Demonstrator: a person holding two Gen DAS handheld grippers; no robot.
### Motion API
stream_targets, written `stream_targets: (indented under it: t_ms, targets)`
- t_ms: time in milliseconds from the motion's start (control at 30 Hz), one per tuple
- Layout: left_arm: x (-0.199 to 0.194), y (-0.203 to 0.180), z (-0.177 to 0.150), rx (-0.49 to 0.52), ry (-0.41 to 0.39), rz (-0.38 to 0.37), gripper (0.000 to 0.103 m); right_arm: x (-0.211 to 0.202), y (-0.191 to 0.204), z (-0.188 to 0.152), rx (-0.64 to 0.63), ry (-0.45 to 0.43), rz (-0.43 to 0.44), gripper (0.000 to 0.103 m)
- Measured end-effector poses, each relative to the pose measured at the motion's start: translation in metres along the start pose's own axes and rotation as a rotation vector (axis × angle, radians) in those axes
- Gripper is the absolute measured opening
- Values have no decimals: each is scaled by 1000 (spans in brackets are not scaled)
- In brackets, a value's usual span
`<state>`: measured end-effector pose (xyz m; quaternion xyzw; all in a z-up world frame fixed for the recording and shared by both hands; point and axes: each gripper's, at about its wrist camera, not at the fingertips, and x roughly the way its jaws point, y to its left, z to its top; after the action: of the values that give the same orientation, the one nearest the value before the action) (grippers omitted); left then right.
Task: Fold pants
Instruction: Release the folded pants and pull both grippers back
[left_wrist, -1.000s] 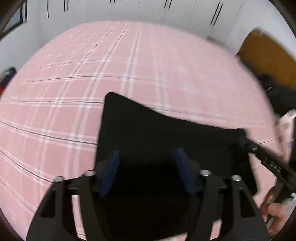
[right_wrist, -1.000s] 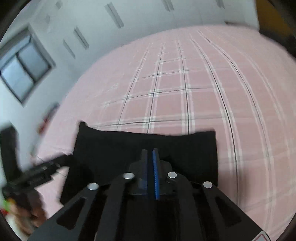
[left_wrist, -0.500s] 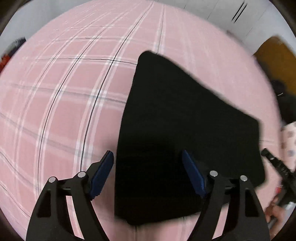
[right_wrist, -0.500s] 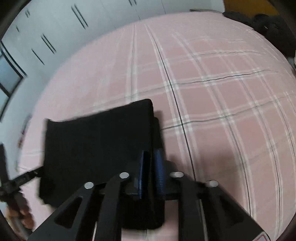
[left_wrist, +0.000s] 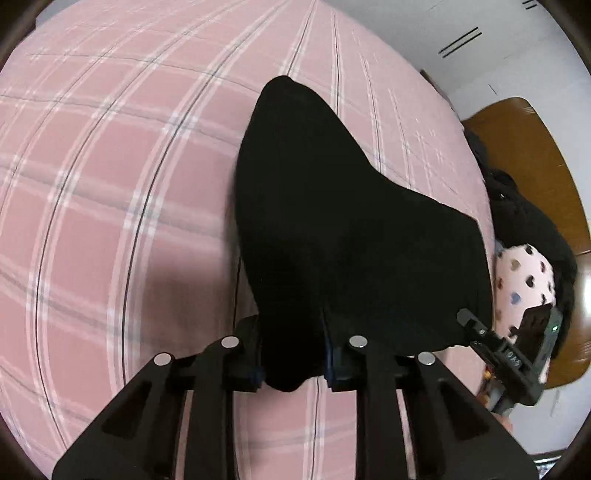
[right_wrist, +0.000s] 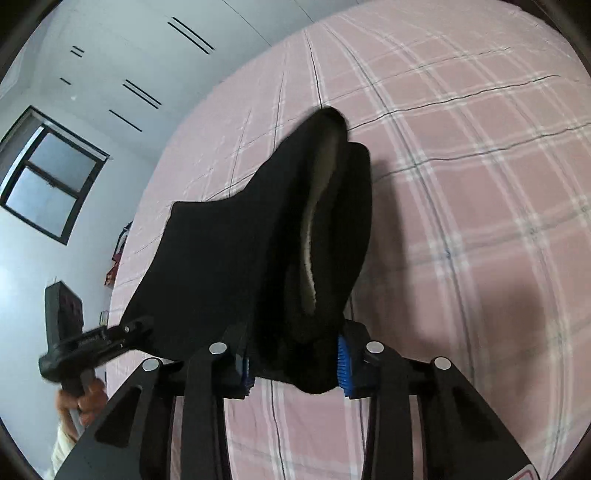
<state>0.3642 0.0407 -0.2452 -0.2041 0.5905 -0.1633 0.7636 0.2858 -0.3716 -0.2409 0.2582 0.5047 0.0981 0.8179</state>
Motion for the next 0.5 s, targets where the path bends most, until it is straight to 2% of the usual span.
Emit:
stream_targets:
  t_ms: [33, 67, 100, 133, 167, 267, 300, 367, 433, 500]
  targets:
    - [7, 5, -4, -2, 28, 12, 26, 13, -5, -11, -2, 41, -31, 38]
    - [18, 8, -10, 10, 40, 71, 35, 26, -14, -18, 26, 77, -56, 48]
    - [22, 9, -17, 16, 33, 102, 40, 21, -27, -25, 100, 42, -2, 48]
    - [22, 5, -18, 12, 10, 104, 41, 10, -31, -27, 147, 24, 12, 49]
    - [11, -2, -24, 27, -18, 115, 43, -13, -28, -33, 168, -15, -21, 52]
    - [-24, -30, -47, 141, -126, 220, 61, -62, 0, -48, 60, -122, -136, 53]
    - [-36, -43, -56, 186, -163, 262, 68, -79, 16, -55, -5, -149, -218, 53]
    - [-53, -66, -69, 253, -210, 336, 70, -97, 37, -62, -87, -183, -305, 53]
    - [-69, -83, -82, 308, -238, 374, 70, -117, 62, -71, -158, -207, -362, 61]
    - [-86, -98, -108, 363, -272, 431, 71, -129, 92, -84, -204, -239, -385, 67]
